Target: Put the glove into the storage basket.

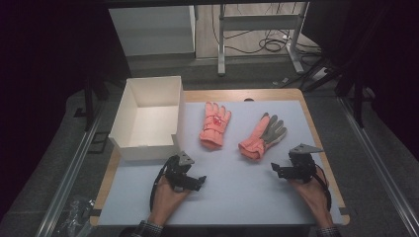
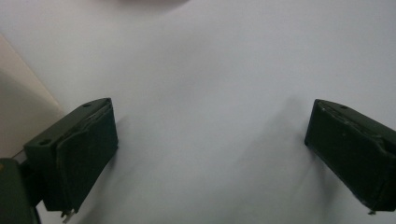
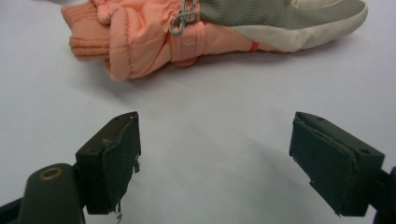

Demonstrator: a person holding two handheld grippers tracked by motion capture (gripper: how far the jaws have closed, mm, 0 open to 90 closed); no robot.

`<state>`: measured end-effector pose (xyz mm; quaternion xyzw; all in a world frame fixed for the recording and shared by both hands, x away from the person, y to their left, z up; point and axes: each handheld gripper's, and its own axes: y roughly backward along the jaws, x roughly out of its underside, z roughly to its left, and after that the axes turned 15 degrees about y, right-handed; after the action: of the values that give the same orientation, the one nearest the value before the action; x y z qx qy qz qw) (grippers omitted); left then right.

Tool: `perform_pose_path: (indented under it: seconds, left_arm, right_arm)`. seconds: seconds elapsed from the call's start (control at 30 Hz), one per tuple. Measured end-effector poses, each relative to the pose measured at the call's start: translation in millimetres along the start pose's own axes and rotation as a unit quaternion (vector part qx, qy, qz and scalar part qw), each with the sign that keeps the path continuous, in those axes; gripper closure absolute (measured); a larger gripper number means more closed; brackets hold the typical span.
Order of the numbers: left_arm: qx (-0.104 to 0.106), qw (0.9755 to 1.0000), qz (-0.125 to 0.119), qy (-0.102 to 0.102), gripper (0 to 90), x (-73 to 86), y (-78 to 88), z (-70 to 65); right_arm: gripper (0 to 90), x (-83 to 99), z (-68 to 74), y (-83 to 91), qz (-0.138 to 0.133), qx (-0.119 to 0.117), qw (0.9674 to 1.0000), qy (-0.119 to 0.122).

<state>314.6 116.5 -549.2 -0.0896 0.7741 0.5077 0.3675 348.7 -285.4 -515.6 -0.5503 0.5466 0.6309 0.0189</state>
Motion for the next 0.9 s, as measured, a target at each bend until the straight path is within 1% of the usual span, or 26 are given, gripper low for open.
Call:
perform_pose_path:
  seconds: [0.07, 0.17, 0.27, 0.47, 0.73, 0.9]
  left_arm:
    - [0.0, 1.0, 0.0, 0.0, 2.8, 0.0, 0.0, 0.0]
    - [0.0, 1.0, 0.0, 0.0, 2.7, 0.0, 0.0, 0.0]
    - [0.0, 1.0, 0.0, 0.0, 2.8, 0.0, 0.0, 0.0]
    - [0.0, 1.0, 0.0, 0.0, 2.8, 0.0, 0.0, 0.0]
    - [0.0, 1.0, 0.0, 0.0, 2.8, 0.1, 0.0, 0.0]
    - [0.0, 1.0, 0.0, 0.0, 2.8, 0.1, 0.1, 0.0]
  right_arm:
    - [16.9, -3.3, -0.6, -0.2, -0.005, -0.005, 1.0, -0.005]
    - [17.4, -7.7, -1.0, -0.2, -0.008, -0.006, 0.9999, -0.006]
    - [18.8, -13.0, -1.8, -1.0, -0.002, -0.009, 1.0, 0.001]
    - [23.6, -20.6, -5.4, -1.7, -0.002, -0.021, 0.9998, 0.0]
    - [27.3, -34.1, -11.0, -1.2, -0.005, -0.018, 0.9998, 0.004]
    - [31.7, -44.4, -15.6, -2.4, -0.01, -0.016, 0.9998, 0.003]
